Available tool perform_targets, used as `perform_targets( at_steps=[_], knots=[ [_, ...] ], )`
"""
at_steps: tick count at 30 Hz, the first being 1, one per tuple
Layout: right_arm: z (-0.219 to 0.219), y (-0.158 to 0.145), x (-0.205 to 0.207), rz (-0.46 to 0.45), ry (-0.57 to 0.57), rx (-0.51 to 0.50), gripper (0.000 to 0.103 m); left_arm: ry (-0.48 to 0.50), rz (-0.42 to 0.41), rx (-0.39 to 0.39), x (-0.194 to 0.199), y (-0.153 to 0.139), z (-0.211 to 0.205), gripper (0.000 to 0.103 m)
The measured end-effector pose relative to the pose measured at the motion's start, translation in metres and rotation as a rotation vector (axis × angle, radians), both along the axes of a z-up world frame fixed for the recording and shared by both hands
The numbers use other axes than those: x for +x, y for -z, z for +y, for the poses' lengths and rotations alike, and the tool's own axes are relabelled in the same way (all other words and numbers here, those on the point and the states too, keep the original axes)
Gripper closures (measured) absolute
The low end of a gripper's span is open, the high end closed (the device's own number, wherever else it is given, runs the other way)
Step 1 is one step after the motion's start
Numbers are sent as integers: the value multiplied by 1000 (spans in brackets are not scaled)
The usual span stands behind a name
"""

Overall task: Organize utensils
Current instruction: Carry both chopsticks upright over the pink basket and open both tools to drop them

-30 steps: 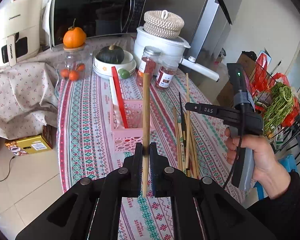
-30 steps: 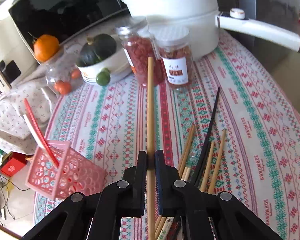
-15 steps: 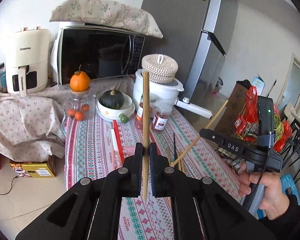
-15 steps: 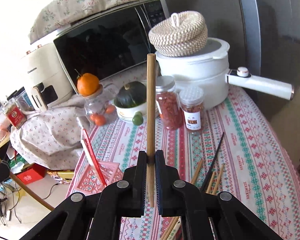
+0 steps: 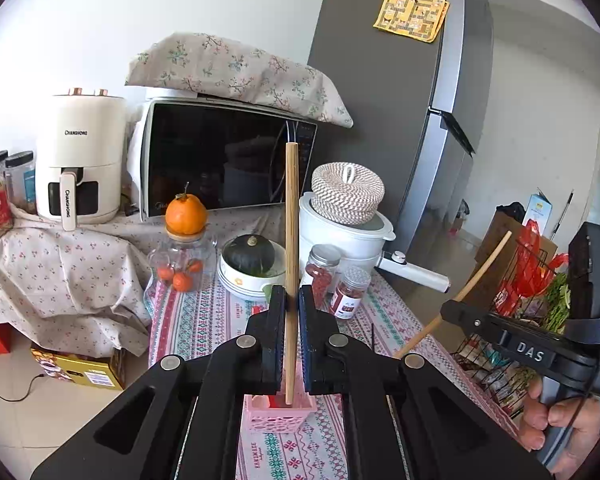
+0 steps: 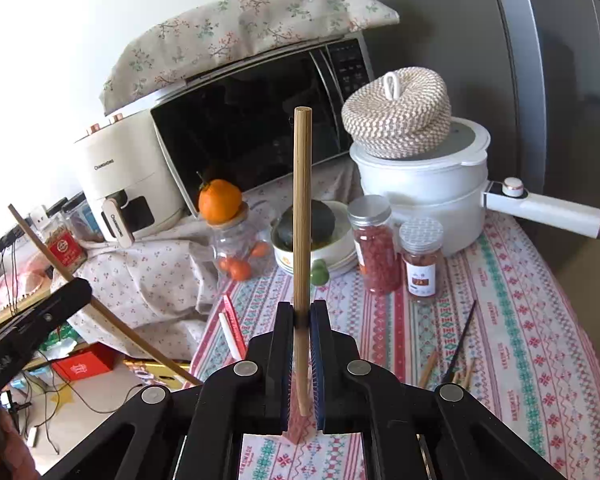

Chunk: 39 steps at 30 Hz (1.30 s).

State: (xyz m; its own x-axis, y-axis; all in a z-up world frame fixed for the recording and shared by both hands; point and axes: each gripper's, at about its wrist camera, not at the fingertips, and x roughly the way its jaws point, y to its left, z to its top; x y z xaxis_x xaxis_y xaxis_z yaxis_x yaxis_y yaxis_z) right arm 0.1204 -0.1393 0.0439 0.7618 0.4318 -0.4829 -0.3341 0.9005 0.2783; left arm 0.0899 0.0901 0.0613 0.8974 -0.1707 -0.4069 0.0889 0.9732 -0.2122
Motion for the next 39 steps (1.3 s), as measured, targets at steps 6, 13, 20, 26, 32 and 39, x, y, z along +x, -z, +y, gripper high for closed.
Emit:
perform_targets(
  at_steps=[6,13,20,26,32,39],
  knots=[
    [8,-4,2,-7,-9,28,96,-27,83,-17,32,26,4,97],
    [23,0,10,8,-34,44,96,-5,162,-13,64,62,2,95],
    [46,11,23,44,-53,-5,96,1,199,-14,63,70,8,64],
    [69,25,35,82,-48,-107,96,-9,242,-20,51,73,22,48],
    [79,42,48,136,-52,-87,93,-30,291,-35,43,81,37,41],
    [64,39,49,165,-46,14,45,-22,350,-75,39,86,41,26]
  ],
)
